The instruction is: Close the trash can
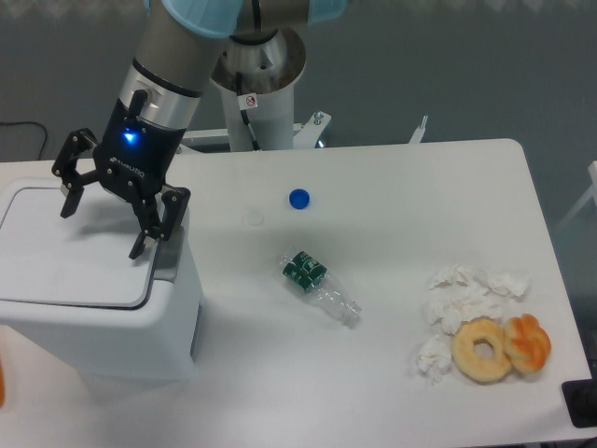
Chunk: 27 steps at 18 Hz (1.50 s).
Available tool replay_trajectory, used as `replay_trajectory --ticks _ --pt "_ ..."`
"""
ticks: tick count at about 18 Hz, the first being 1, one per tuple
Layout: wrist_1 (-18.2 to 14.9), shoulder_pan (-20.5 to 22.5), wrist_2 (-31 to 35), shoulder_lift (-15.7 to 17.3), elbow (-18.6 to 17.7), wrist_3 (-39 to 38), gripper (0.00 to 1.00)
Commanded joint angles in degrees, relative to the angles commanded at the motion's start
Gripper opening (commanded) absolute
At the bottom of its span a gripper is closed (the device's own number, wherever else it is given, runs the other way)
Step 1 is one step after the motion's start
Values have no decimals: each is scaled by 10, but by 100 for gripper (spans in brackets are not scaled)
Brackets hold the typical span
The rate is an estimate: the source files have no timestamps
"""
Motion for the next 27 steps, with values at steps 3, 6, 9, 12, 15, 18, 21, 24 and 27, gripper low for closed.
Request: replay_trajectory --ticks 3,6,9,12,15,18,21,24,27 --pt "1 0 0 -2 0 0 100" --pt "1 -1 1 -3 0 3 100" --pt "0 -1 3 -3 -3 10 100" --pt "1 -1 4 -3 -8 11 100" --pt "1 -1 4 -2 -9 12 100" --pt "1 0 3 -2 -9 13 100" --pt "1 2 1 -1 -9 12 100" --pt "3 3 0 0 -4 12 100" --pt "3 11 0 6 3 12 100"
